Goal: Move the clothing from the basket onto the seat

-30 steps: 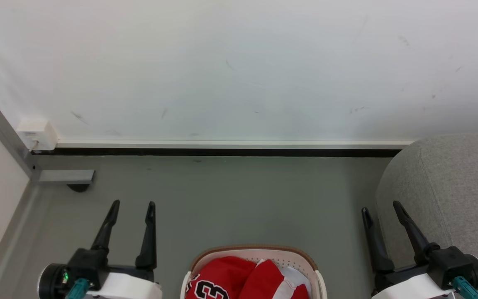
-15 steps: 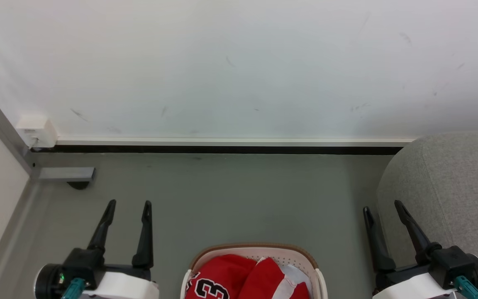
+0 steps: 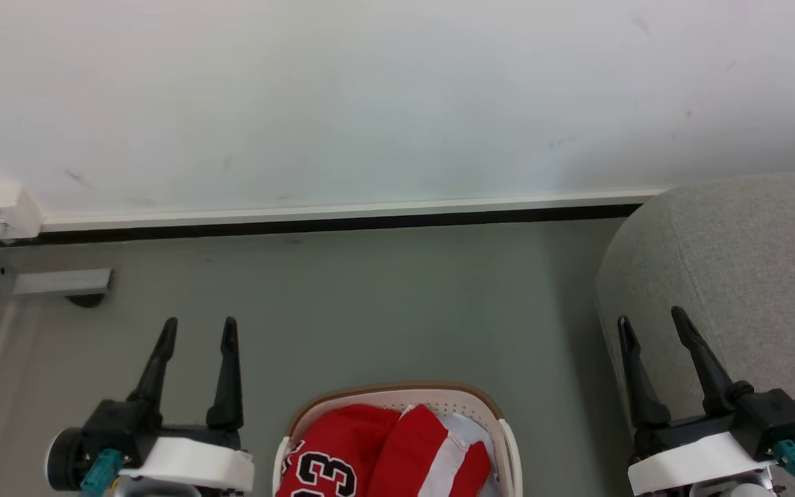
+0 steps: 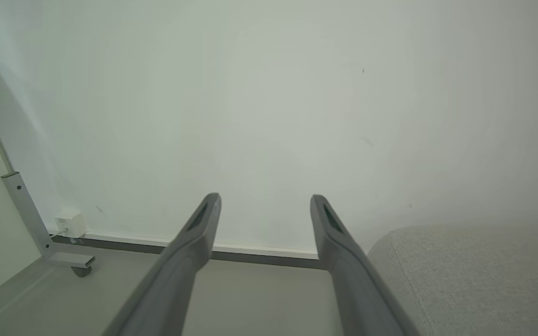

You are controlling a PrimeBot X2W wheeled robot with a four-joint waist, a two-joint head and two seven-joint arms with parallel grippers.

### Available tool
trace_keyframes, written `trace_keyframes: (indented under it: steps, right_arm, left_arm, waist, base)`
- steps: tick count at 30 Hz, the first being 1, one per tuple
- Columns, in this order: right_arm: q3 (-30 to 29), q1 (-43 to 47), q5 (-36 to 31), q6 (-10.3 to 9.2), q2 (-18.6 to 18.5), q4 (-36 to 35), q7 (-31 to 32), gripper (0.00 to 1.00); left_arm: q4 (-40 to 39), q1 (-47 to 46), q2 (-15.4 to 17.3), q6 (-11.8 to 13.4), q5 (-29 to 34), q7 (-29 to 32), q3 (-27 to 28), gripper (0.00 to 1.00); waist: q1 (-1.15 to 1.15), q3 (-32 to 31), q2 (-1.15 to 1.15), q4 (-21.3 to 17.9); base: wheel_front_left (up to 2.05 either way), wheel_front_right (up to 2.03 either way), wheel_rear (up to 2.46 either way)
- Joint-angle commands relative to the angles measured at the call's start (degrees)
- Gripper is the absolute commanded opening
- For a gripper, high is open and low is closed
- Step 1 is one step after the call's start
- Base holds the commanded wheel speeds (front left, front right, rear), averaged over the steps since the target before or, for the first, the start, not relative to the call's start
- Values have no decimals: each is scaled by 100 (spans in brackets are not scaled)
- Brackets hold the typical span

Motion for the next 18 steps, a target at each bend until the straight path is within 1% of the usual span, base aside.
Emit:
trace_keyframes:
  steps: [1,4,5,8,11,16,18]
  right_arm:
    - [-35,-94,37,-12,-8,-52,2,100]
    - [-54,-151,62,-12,-7,-93,3,100]
    - [-87,-226,55,-12,-8,-129,2,100]
    - [-131,-285,49,-12,-7,-156,2,100]
    - [-174,-398,77,-12,-6,-216,2,100]
    - [-247,-582,121,-12,-7,-309,2,100]
    - [-290,-666,133,-12,-7,-345,2,100]
  left_arm:
    - [17,-96,29,-23,7,-6,22,100]
    - [67,-200,28,-66,43,-6,22,100]
    - [166,-303,28,-121,74,-6,-21,100]
    - [324,-421,30,-177,63,-6,-70,100]
    - [649,-617,39,-265,132,-6,-158,100]
    - [1640,-1072,155,-452,218,-6,-496,100]
    - [2270,-1295,164,-517,110,48,-648,100]
  waist:
    - [0,192,0,-186]
    - [0,393,0,-348]
    - [0,550,0,-446]
    - [0,710,0,-540]
    - [0,967,0,-681]
    - [0,1400,0,-887]
    - [0,1560,0,-969]
  base:
    - [0,0,0]
    - [0,0,0]
    - [0,0,0]
    - [0,0,0]
    - [0,0,0]
    - [0,0,0]
    - [0,0,0]
